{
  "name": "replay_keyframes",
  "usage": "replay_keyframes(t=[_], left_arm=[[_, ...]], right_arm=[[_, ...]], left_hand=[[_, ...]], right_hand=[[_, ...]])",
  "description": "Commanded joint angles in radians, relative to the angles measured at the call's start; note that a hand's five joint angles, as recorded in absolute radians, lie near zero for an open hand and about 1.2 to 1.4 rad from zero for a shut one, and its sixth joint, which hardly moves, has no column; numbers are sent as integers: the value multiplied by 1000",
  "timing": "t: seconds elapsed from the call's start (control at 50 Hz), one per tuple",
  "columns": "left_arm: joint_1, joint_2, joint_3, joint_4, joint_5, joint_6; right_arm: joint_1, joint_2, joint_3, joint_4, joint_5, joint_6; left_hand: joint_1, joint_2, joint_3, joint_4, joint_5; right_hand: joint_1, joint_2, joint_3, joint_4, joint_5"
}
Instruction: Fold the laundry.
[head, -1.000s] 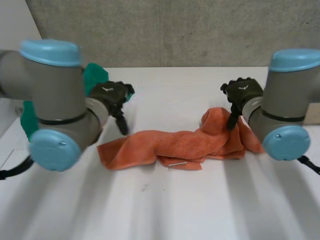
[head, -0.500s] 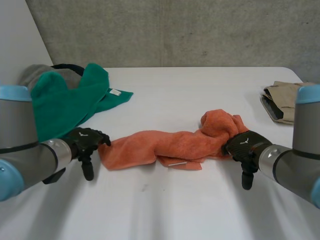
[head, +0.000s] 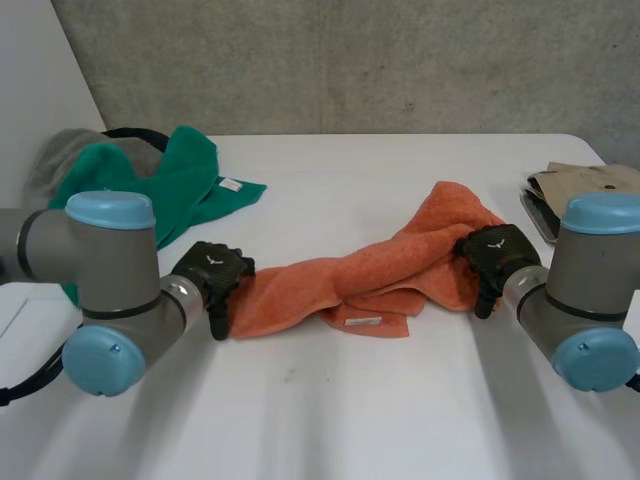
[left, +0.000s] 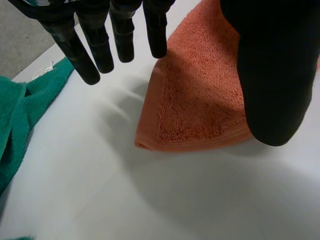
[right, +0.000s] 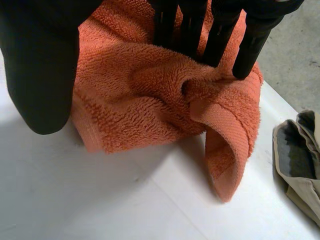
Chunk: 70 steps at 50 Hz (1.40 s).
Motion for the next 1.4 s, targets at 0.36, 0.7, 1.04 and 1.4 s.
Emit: replay_keyframes(t=[0.36,0.7,1.04,1.4], left_arm=[[-36,-77,149,61,-106,13],[85,537,174,-58,1,-125],[38,115,8,-139,62,-119],[13,-53,112,-74,58,-85]], right_arm=[[-12,40,-82,-72,2,12],[-110,-335,-396,566,-139,-6],[-46,-300,-404,625,-68,-69],[-49,-302,-275,556,-68,-37]], left_hand=[[1090,1098,1101,1101,1092],[1090,1098,1101,1101,1092],[97,106,108,108,100],[277,285,288,288,279]], right_hand=[[1001,1011,985,993,979],[1001,1011,985,993,979],[1001,1011,985,993,979],[1001,1011,985,993,979]])
